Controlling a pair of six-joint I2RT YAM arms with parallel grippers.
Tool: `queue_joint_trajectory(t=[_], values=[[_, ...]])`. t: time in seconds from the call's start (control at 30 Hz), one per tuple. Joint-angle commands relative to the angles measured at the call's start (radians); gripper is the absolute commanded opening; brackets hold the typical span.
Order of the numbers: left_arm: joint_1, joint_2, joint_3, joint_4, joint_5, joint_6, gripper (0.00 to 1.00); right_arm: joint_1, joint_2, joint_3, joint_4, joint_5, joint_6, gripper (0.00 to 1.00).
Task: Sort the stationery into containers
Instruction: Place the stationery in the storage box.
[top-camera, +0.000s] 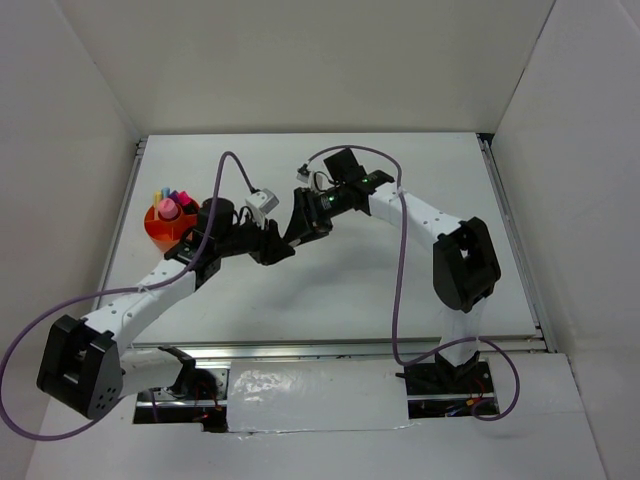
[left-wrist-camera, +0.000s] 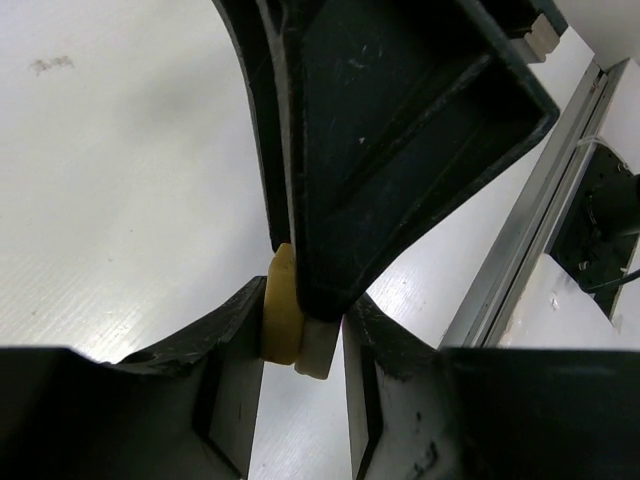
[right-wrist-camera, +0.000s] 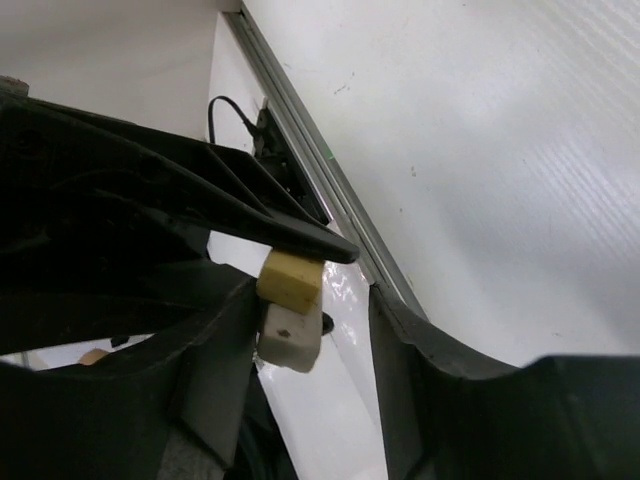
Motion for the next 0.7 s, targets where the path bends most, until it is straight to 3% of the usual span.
queue_joint_trajectory(t=[0.0,0.27,0.47,0.5,0.67], values=[[0.037,-0.055,-0.010,0.027,-0.006,-0.004,0.10,-0.014,-0.040,-0.002,-0.016,-0.024,-0.008,0.55],[0.141,-0.137,0.025,-0.140,0.024,0.042,0.00,-0.105,-0.074,-0.011,-0.027,0.016,-0.033,0.56],[0.410,-0.223,0.097,-0.329,0.116,0.101,0.00,-0.195,-0.120,-0.056,-0.013,0.019,-0.036,0.56],[0.503,-0.226,0.115,-0.364,0.153,0.142,0.00,-0.202,-0.123,-0.057,-0.015,0.019,-0.037,0.56],[0.762,-0.230,0.235,-0.651,0.239,0.362,0.00,-0.225,-0.149,-0.068,-0.012,0.021,-0.042,0.56]])
